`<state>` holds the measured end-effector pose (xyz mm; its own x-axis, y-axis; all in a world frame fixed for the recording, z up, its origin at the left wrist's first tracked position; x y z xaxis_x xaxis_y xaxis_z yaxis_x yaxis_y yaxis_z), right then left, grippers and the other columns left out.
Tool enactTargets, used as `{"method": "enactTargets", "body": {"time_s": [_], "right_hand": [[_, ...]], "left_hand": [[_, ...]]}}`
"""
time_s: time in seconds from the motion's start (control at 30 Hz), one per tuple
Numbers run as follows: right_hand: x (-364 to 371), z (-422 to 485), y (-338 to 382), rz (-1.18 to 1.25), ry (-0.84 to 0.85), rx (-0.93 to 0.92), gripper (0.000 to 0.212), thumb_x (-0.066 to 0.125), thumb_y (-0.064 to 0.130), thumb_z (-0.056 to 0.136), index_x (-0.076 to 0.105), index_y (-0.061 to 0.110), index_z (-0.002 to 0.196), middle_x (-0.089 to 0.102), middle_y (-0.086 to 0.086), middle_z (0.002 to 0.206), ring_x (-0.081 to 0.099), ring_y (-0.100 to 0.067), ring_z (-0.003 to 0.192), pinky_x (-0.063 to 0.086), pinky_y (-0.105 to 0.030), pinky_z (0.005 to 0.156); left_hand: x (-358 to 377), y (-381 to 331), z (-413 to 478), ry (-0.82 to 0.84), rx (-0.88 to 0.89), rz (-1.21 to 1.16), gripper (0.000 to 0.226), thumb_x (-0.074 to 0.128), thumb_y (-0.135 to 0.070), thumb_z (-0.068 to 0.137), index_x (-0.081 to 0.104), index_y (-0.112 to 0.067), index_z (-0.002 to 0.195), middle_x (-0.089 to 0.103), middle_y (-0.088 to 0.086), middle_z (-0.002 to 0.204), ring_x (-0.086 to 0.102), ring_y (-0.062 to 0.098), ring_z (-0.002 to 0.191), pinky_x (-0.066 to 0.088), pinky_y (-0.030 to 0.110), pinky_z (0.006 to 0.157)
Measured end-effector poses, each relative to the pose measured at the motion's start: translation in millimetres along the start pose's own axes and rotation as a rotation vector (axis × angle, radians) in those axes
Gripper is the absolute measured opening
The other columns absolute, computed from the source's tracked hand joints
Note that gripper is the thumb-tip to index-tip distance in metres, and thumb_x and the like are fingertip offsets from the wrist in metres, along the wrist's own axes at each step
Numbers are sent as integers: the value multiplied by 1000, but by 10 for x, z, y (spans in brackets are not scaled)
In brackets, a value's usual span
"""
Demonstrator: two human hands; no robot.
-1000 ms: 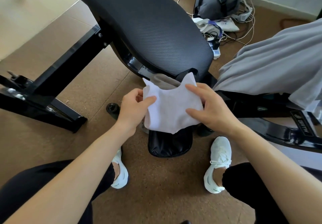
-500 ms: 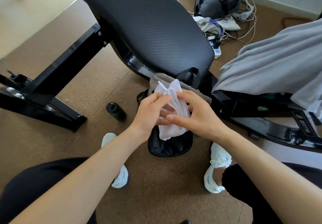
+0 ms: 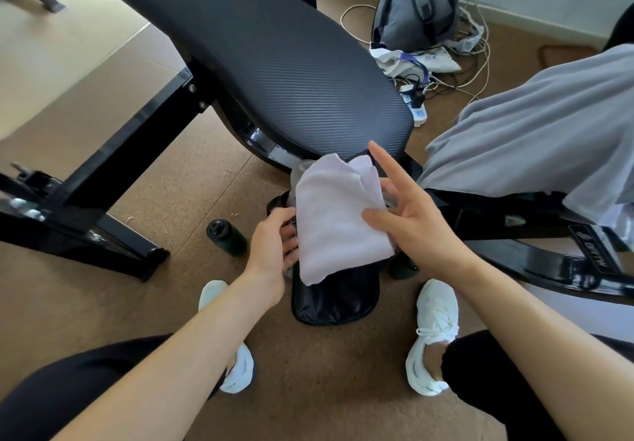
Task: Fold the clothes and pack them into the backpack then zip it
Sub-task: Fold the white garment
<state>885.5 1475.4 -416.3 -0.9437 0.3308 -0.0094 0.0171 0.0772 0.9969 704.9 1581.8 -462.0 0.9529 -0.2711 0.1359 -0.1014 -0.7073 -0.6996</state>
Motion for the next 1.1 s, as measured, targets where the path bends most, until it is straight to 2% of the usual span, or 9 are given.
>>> {"method": "enactTargets", "body": {"time_s": [0.13,0.3,0.5,0.63,0.7,0.8,0.9,1.0,1.1], "right_hand": [[-8,-19,57,64,42,1,81,54,-13,97,34,40,155,58,-2,146,64,-29,121,55,-47,99],[-64,-25,52,-64,128,23,75,54,-7,100,34,39,156,40,11,160,65,-25,122,55,-46,101],[-66,-62,-60,-423,310,135,69,60,4,97,47,55,143,39,11,132,38,-13,136,35,-42,119],[-18,-38,-69,-463,240,146,69,65,2,92,48,41,147,39,9,140,37,-11,139,34,-40,120],[-12,-20,-118,-455,207,179,72,67,4,91,43,35,151,43,6,145,44,-14,137,42,-41,115],[44,-35,-236,-295,102,287,77,67,1,91,37,29,156,50,-1,145,61,-23,124,57,-45,99],[159,-80,-304,-63,-7,341,64,61,-6,93,44,19,150,59,-9,132,70,-23,108,63,-42,83],[228,-80,-338,74,-64,378,50,56,1,100,50,22,144,65,-10,124,70,-24,109,62,-44,85],[260,-60,-367,201,-72,473,46,54,16,103,48,24,147,64,-12,132,68,-30,114,58,-53,93]], "left_hand": [[106,79,-143,366,-325,-169,65,67,-58,84,68,-11,129,71,13,128,67,33,120,45,47,111],[155,-19,-155,455,-219,-207,53,69,-35,88,61,-13,135,71,14,128,69,33,117,55,46,97],[70,-3,-15,177,160,191,37,81,-23,85,70,-15,119,77,10,113,76,29,99,62,42,81],[64,-70,-7,113,374,459,56,95,-30,68,66,-19,115,75,-2,107,73,16,97,61,33,78],[52,-111,11,79,485,658,69,96,-45,59,61,-21,114,70,-5,107,68,16,100,58,35,80],[50,-135,-43,-25,672,999,69,87,-55,64,55,-25,118,66,-5,106,64,20,98,54,43,78],[90,-103,-146,-197,998,1261,52,76,-50,80,56,-22,119,66,-2,101,67,31,83,54,43,61],[152,-6,-206,-332,1226,1450,43,70,-43,89,59,-15,120,63,2,91,65,27,65,36,29,43],[184,78,-243,-396,1277,1619,58,72,-32,88,53,-10,138,57,4,92,61,19,66,22,26,43]]}}
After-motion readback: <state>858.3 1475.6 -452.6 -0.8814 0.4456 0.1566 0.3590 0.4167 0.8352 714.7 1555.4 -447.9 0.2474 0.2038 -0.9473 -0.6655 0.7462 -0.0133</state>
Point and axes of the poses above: each hand's wrist, its own z-axis towards the middle knuckle, its own x-axis out of the palm, y = z × x, the point moved 3 cm from there along z, towards the middle knuckle
